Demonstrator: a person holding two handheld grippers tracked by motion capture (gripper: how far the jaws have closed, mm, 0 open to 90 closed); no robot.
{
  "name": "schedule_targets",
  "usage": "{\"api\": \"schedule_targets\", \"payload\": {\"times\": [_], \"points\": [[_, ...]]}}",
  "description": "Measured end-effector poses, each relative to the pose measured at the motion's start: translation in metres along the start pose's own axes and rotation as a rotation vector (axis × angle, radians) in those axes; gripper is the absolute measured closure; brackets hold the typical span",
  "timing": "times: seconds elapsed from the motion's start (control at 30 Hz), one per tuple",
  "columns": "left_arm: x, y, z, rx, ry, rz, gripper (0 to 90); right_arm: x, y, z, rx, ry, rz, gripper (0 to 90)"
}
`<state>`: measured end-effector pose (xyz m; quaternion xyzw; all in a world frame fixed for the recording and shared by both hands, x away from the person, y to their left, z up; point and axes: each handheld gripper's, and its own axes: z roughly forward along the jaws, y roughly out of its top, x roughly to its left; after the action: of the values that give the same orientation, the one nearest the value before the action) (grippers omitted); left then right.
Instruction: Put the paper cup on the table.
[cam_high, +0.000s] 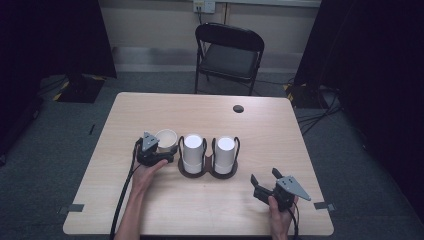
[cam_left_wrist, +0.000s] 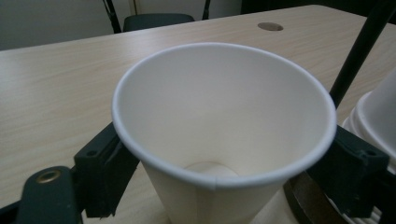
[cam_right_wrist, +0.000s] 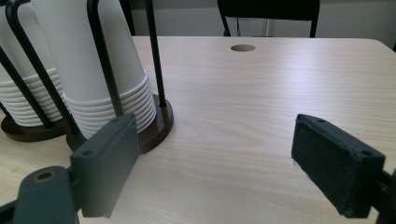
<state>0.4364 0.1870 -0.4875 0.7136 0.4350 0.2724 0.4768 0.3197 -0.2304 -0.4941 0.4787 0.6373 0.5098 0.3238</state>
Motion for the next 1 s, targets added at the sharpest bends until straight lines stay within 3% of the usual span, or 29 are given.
{"api": "schedule_targets", "payload": {"times": [0.07, 0.23, 0.33, 0.47, 0.57, 0.6, 0.7, 0.8, 1.0], "points": [[-0.001, -0.001, -0.002, 0.006, 0.007, 0.019, 15.5, 0.0, 0.0, 0.0, 0.001, 0.0, 0.003, 14.4], [0.002, -0.005, -0.011, -0.004, 0.035, -0.016, 15.6, -0.001, 0.0, 0.0, 0.003, 0.002, 0.007, 14.4], [0.003, -0.004, -0.018, -0.009, 0.057, -0.015, 15.6, -0.001, 0.0, 0.0, 0.003, 0.003, 0.004, 14.4], [0.006, -0.008, -0.031, -0.037, 0.05, -0.049, 15.7, -0.001, 0.0, 0.0, 0.002, 0.001, 0.004, 14.4], [0.004, -0.01, -0.034, -0.02, 0.053, -0.018, 15.6, 0.0, 0.0, 0.0, 0.005, 0.002, 0.003, 14.4], [0.0, -0.01, -0.038, -0.013, 0.086, 0.012, 15.7, 0.0, 0.0, 0.0, 0.004, 0.003, 0.002, 14.4], [-0.003, -0.01, -0.048, -0.052, 0.062, -0.017, 15.5, -0.001, 0.0, 0.0, 0.006, 0.002, 0.005, 14.4], [-0.006, -0.01, -0.054, -0.058, 0.079, -0.013, 15.7, -0.001, 0.0, 0.0, 0.005, 0.003, 0.007, 14.4], [-0.021, -0.021, -0.084, -0.1, 0.101, -0.019, 15.7, -0.001, 0.0, 0.0, 0.002, 0.002, 0.005, 14.4]]}}
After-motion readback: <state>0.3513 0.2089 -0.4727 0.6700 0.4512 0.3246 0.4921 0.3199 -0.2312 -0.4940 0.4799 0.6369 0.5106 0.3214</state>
